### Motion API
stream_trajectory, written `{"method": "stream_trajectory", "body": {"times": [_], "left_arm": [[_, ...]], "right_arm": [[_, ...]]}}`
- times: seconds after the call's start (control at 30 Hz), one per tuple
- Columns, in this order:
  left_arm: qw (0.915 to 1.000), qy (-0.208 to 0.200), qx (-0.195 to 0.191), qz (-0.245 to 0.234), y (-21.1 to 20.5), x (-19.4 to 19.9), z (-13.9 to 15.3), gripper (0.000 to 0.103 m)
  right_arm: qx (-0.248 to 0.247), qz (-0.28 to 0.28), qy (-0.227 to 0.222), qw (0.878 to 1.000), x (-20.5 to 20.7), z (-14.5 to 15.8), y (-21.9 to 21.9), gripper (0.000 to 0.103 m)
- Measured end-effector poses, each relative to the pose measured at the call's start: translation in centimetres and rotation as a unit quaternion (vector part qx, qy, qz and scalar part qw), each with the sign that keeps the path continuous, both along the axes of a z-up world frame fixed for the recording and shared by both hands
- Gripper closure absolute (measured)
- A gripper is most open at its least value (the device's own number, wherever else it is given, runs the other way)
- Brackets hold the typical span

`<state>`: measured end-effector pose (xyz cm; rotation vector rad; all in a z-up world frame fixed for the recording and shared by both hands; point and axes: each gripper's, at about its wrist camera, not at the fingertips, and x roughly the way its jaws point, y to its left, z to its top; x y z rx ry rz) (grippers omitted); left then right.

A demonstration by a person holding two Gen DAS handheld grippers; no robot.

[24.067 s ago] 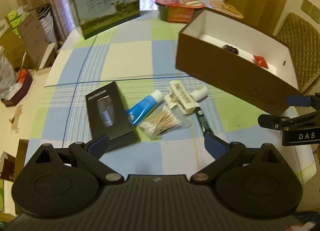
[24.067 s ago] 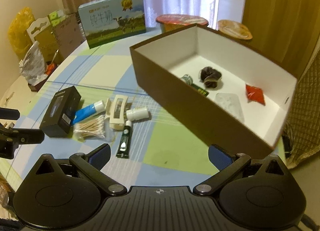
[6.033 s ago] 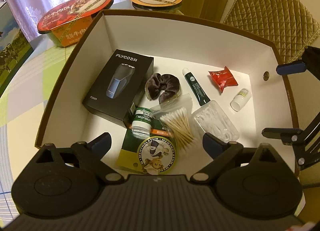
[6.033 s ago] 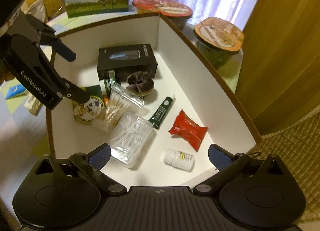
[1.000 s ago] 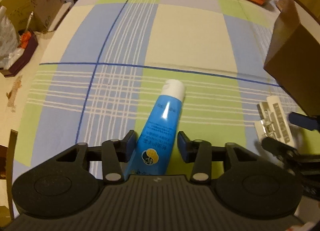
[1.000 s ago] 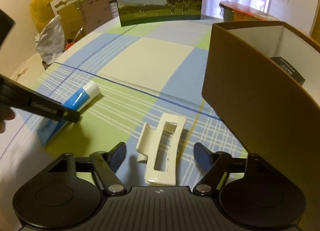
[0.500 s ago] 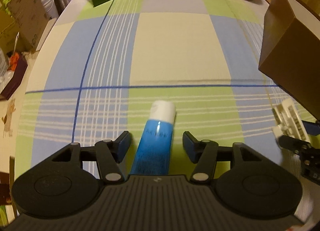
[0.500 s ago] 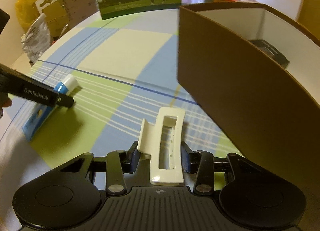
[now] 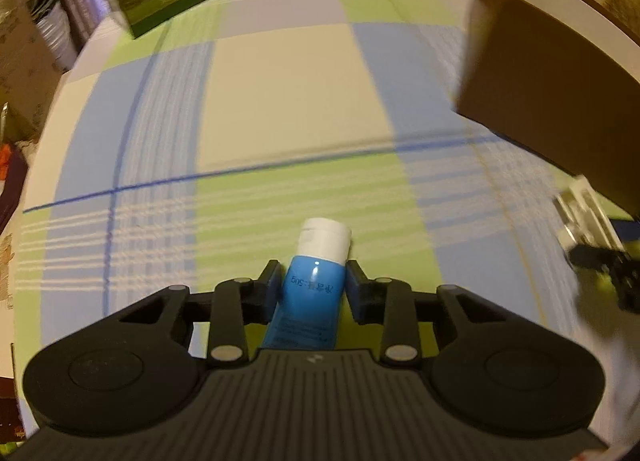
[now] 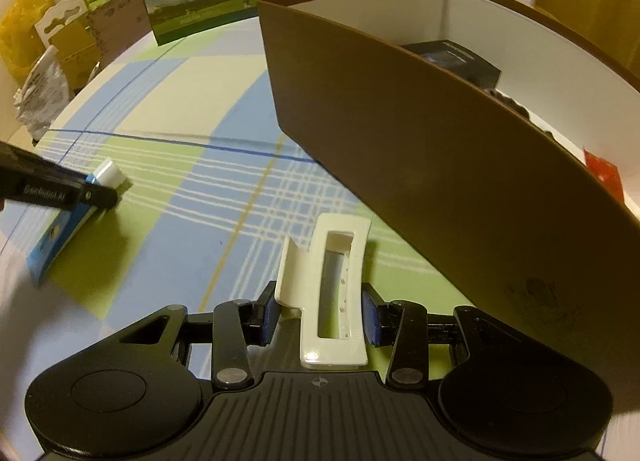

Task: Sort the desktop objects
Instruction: 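Lift and carry the blue tube and cream clip with both grippers over the brown box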

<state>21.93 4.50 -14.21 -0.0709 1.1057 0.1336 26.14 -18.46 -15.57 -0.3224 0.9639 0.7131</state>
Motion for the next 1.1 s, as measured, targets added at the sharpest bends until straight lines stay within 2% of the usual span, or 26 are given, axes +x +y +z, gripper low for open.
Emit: {"method": "stream_trajectory", "body": {"times": [0.2, 0.47, 0.73, 1.1], "left_arm": [[0.9986, 0.002, -0.012, -0.051, -4.6, -2.1, 0.1, 0.074], [0.9964, 0.009, -0.038, -0.075, -7.2, -3.2, 0.6, 0.076], [0.9950, -0.022, -0.047, -0.085, -8.4, -3.8, 3.1, 0.077], [0.9889, -0.087, -0.054, -0.108, -10.5, -3.9, 7.9, 0.077]], "right_arm": [[0.000, -0.003, 0.005, 1.000, -1.1, 0.3, -1.4, 0.064], [0.011, -0.009, 0.018, 1.000, -2.4, 1.1, -3.1, 0.064], [0.032, -0.023, 0.016, 0.999, -3.6, 3.0, -5.1, 0.064], [0.057, -0.038, -0.005, 0.998, -4.3, 5.8, -7.6, 0.064]]}}
